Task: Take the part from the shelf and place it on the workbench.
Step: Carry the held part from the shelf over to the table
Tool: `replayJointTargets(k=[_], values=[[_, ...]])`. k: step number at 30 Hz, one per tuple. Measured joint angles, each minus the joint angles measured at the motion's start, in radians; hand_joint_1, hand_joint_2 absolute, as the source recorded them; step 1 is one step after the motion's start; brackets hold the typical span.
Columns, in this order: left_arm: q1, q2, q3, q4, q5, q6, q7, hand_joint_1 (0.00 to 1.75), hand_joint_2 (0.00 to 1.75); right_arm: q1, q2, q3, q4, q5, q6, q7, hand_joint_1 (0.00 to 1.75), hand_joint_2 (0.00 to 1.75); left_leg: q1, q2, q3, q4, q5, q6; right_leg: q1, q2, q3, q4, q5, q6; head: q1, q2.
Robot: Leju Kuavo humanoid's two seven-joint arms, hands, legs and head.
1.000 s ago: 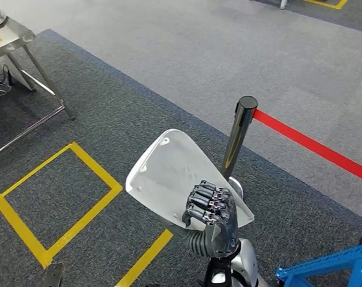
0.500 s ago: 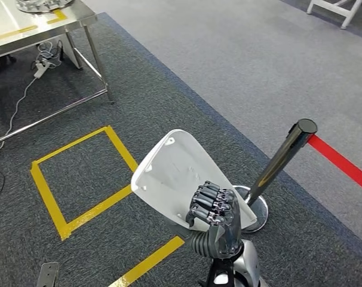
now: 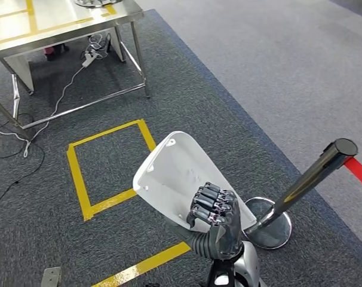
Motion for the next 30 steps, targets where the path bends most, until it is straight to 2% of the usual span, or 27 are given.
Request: replayJointTargets(k=[1, 3, 4, 5, 7, 8, 9, 11, 12, 13, 14, 15, 16, 17, 18, 19, 20, 21, 22, 23, 24, 26, 27, 28, 29, 30], values=[[0.001, 0.0, 0.0, 0.0, 0.0, 0.0, 0.0, 0.0, 1.75, 0.0, 0.0, 0.0, 0.0, 0.0, 0.0, 0.0, 1.75, 1.75, 0.001, 0.01, 0.032, -0.061, 0.036, 0.0, 0.0, -0.012, 0.005, 0.0, -0.004, 0.003, 0.0, 0.0], [0.001, 0.0, 0.001, 0.0, 0.001, 0.001, 0.0, 0.0, 1.75, 0.0, 0.0, 0.0, 0.0, 0.0, 0.0, 0.0, 1.75, 1.75, -0.006, 0.061, 0.101, -0.194, 0.085, 0.008, 0.005, -0.035, 0.015, 0.001, -0.013, 0.012, 0.0, 0.0], [0.0, 0.0, 0.001, 0.0, 0.002, 0.001, 0.0, 0.0, 1.75, 0.0, 0.0, 0.0, 0.0, 0.0, 0.0, 0.001, 1.75, 1.75, -0.01, 0.079, 0.12, -0.232, 0.093, 0.014, 0.009, -0.044, 0.018, 0.001, -0.017, 0.017, 0.0, 0.0], [0.001, 0.0, 0.001, 0.0, 0.003, 0.001, 0.0, 0.0, 1.75, 0.0, 0.0, 0.0, 0.0, 0.0, 0.0, 0.001, 1.75, 1.75, -0.014, 0.088, 0.125, -0.246, 0.089, 0.021, 0.012, -0.053, 0.021, 0.001, -0.021, 0.022, 0.001, 0.0], [0.003, -0.001, 0.001, 0.0, 0.004, 0.001, 0.0, 0.0, 1.75, -0.001, 0.0, 0.0, 0.0, 0.0, 0.0, 0.003, 1.75, 1.75, -0.014, 0.065, 0.122, -0.248, 0.089, 0.034, 0.014, -0.069, 0.024, -0.001, -0.026, 0.032, 0.001, 0.0], [0.005, -0.001, 0.001, 0.0, 0.005, 0.001, 0.0, 0.0, 1.75, -0.002, 0.0, 0.001, 0.0, -0.001, 0.0, 0.004, 1.75, 1.75, -0.012, 0.054, 0.123, -0.25, 0.09, 0.04, 0.012, -0.059, 0.024, 0.005, -0.034, 0.037, 0.002, 0.0], [0.004, -0.001, 0.001, 0.0, 0.005, 0.001, 0.0, 0.0, 1.75, -0.003, 0.0, 0.001, 0.0, -0.002, 0.0, 0.006, 1.75, 1.75, -0.009, 0.043, 0.125, -0.253, 0.091, 0.047, 0.01, -0.038, 0.015, 0.027, -0.051, 0.042, 0.004, 0.0], [0.003, -0.001, 0.001, 0.0, 0.006, 0.001, 0.0, 0.0, 1.75, -0.003, 0.0, 0.003, 0.0, -0.006, 0.0, 0.008, 1.75, 1.75, -0.006, 0.018, 0.127, -0.256, 0.092, 0.057, 0.006, 0.018, -0.038, 0.137, -0.107, 0.047, 0.009, 0.0], [0.002, 0.0, 0.001, 0.0, 0.006, 0.001, 0.0, 0.0, 1.75, -0.002, 0.0, 0.003, 0.001, -0.008, 0.0, 0.009, 1.75, 1.75, -0.007, 0.005, 0.126, -0.255, 0.092, 0.06, 0.005, 0.033, -0.076, 0.21, -0.137, 0.047, 0.011, 0.0], [0.003, 0.001, 0.001, 0.0, 0.006, 0.001, 0.0, 0.0, 1.75, 0.0, 0.0, 0.004, 0.003, -0.009, 0.0, 0.01, 1.75, 1.75, -0.008, -0.009, 0.127, -0.255, 0.092, 0.061, 0.005, 0.038, -0.111, 0.27, -0.153, 0.047, 0.012, 0.0], [0.005, 0.002, 0.001, 0.0, 0.006, 0.002, 0.0, 0.0, 1.75, 0.001, 0.0, 0.005, 0.005, -0.01, 0.0, 0.011, 1.75, 1.75, -0.008, -0.024, 0.127, -0.255, 0.091, 0.061, 0.005, 0.04, -0.131, 0.297, -0.149, 0.046, 0.012, 0.0], [0.006, 0.002, 0.001, 0.0, 0.006, 0.002, 0.0, 0.0, 1.75, 0.001, 0.0, 0.006, 0.006, -0.011, 0.0, 0.012, 1.75, 1.75, -0.009, -0.04, 0.129, -0.255, 0.091, 0.061, 0.005, 0.042, -0.133, 0.283, -0.125, 0.043, 0.012, 0.0], [0.007, 0.002, 0.002, 0.0, 0.006, 0.002, 0.0, 0.0, 1.75, 0.002, 0.0, 0.007, 0.007, -0.011, 0.0, 0.012, 1.75, 1.75, -0.009, -0.056, 0.131, -0.254, 0.091, 0.061, 0.005, 0.048, -0.115, 0.23, -0.084, 0.04, 0.012, 0.0], [0.008, 0.002, 0.002, 0.0, 0.006, 0.002, 0.0, 0.0, 1.75, 0.002, 0.0, 0.007, 0.007, -0.012, 0.0, 0.013, 1.75, 1.75, -0.008, -0.071, 0.133, -0.254, 0.09, 0.059, 0.004, 0.068, -0.087, 0.157, -0.043, 0.034, 0.012, 0.0], [0.008, 0.002, 0.002, 0.0, 0.006, 0.002, 0.0, 0.0, 1.75, 0.002, 0.0, 0.008, 0.008, -0.012, 0.0, 0.013, 1.75, 1.75, -0.009, -0.085, 0.132, -0.253, 0.089, 0.056, 0.002, 0.095, -0.059, 0.09, -0.014, 0.029, 0.011, 0.0], [0.008, 0.002, 0.002, 0.0, 0.006, 0.002, 0.0, 0.0, 1.75, 0.002, 0.0, 0.008, 0.008, -0.012, 0.0, 0.014, 1.75, 1.75, -0.007, -0.097, 0.129, -0.251, 0.089, 0.051, 0.0, 0.119, -0.036, 0.041, 0.002, 0.025, 0.011, 0.0], [0.009, 0.002, 0.002, 0.0, 0.007, 0.002, 0.0, 0.0, 1.75, 0.003, 0.0, 0.008, 0.009, -0.012, 0.0, 0.015, 1.75, 1.75, -0.005, -0.108, 0.125, -0.251, 0.09, 0.044, 0.0, 0.137, -0.024, 0.018, 0.004, 0.022, 0.01, 0.0], [0.011, 0.002, 0.002, 0.0, 0.008, 0.002, 0.0, 0.0, 1.75, 0.005, 0.0, 0.008, 0.009, -0.013, 0.0, 0.016, 1.75, 1.75, -0.002, -0.119, 0.121, -0.252, 0.093, 0.037, 0.001, 0.138, -0.019, 0.013, 0.001, 0.021, 0.01, 0.0], [0.013, 0.002, 0.002, 0.0, 0.009, 0.002, 0.0, 0.0, 1.75, 0.005, 0.0, 0.008, 0.009, -0.014, 0.0, 0.016, 1.75, 1.75, 0.001, -0.13, 0.119, -0.254, 0.095, 0.029, 0.001, 0.128, -0.015, 0.01, 0.002, 0.018, 0.009, 0.0], [0.015, 0.001, 0.003, 0.0, 0.009, 0.002, 0.0, 0.0, 1.75, 0.006, 0.0, 0.009, 0.009, -0.015, 0.0, 0.017, 1.75, 1.75, 0.001, -0.123, 0.117, -0.251, 0.093, 0.022, 0.0, 0.117, -0.011, 0.005, 0.004, 0.014, 0.009, 0.0], [0.016, 0.0, 0.003, 0.0, 0.009, 0.002, 0.0, 0.0, 1.75, 0.007, 0.0, 0.009, 0.009, -0.017, 0.0, 0.017, 1.75, 1.75, 0.0, -0.101, 0.111, -0.236, 0.082, 0.016, -0.002, 0.104, -0.006, 0.0, 0.005, 0.008, 0.006, 0.0], [0.014, -0.001, 0.003, 0.0, 0.009, 0.002, 0.0, 0.0, 1.75, 0.009, 0.001, 0.01, 0.009, -0.023, 0.0, 0.016, 1.75, 1.75, -0.002, -0.036, 0.07, -0.146, 0.032, 0.006, -0.003, 0.078, 0.002, -0.006, 0.005, -0.001, 0.002, 0.0], [0.013, -0.001, 0.003, 0.0, 0.01, 0.002, 0.0, 0.0, 1.75, 0.012, 0.001, 0.01, 0.009, -0.027, 0.0, 0.016, 1.75, 1.75, -0.001, -0.015, 0.038, -0.08, 0.0, 0.001, -0.002, 0.067, 0.004, -0.007, 0.004, -0.004, -0.001, 0.0], [0.012, -0.001, 0.004, 0.0, 0.012, 0.002, 0.0, 0.0, 1.75, 0.016, 0.001, 0.009, 0.009, -0.031, 0.0, 0.015, 1.75, 1.75, 0.002, -0.007, 0.009, -0.02, -0.023, -0.003, -0.002, 0.057, 0.004, -0.006, 0.002, -0.005, 0.0, 0.0], [0.013, 0.0, 0.004, 0.0, 0.013, 0.002, -0.001, 0.0, 1.75, 0.019, 0.001, 0.009, 0.009, -0.034, 0.0, 0.015, 1.75, 1.75, 0.004, -0.004, -0.007, 0.014, -0.028, -0.006, -0.002, 0.049, 0.005, -0.006, 0.0, -0.005, -0.001, 0.0], [0.015, 0.0, 0.004, 0.0, 0.015, 0.002, -0.001, 0.0, 1.75, 0.022, 0.001, 0.007, 0.009, -0.036, 0.0, 0.014, 1.75, 1.75, 0.006, -0.003, -0.005, 0.012, -0.015, -0.007, -0.002, 0.044, 0.007, -0.006, -0.001, -0.004, -0.001, 0.0]])
